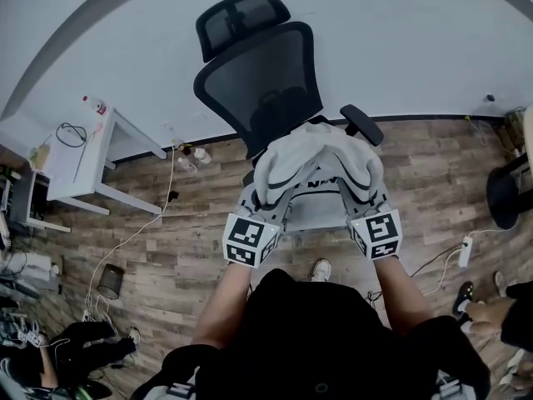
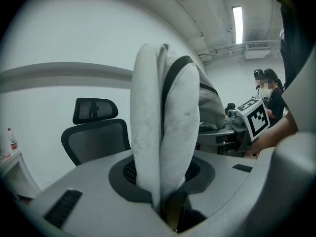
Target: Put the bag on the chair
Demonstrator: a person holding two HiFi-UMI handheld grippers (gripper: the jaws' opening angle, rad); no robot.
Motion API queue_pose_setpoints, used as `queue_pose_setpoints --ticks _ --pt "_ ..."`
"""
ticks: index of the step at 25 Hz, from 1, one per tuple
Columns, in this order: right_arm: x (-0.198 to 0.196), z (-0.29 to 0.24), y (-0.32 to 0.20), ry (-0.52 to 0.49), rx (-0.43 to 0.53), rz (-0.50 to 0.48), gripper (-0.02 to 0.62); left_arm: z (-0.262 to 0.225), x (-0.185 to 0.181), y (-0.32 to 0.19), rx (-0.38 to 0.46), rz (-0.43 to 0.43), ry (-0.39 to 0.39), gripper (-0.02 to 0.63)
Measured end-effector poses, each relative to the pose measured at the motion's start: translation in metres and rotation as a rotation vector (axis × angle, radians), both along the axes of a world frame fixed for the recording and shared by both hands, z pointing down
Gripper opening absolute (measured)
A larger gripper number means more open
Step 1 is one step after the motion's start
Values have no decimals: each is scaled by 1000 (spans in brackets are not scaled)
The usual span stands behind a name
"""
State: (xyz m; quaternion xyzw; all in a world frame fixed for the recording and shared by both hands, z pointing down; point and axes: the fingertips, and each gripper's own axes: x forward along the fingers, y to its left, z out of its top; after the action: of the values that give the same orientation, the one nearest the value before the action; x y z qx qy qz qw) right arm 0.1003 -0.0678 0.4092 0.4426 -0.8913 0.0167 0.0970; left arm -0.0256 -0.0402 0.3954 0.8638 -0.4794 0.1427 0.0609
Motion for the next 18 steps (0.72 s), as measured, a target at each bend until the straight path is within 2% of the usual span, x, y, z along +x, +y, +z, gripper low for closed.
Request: queue_pose_setpoints --ticks 9,14,18 --pt "-12 7 -42 31 -7 -13 107 11 -11 -38 -12 -17 12 123" --pt "-31 12 -74 69 -29 -13 109 19 -29 -69 -27 -30 50 123" --pt "-39 20 -102 81 -51 -8 109 28 -34 -93 -43 5 50 121"
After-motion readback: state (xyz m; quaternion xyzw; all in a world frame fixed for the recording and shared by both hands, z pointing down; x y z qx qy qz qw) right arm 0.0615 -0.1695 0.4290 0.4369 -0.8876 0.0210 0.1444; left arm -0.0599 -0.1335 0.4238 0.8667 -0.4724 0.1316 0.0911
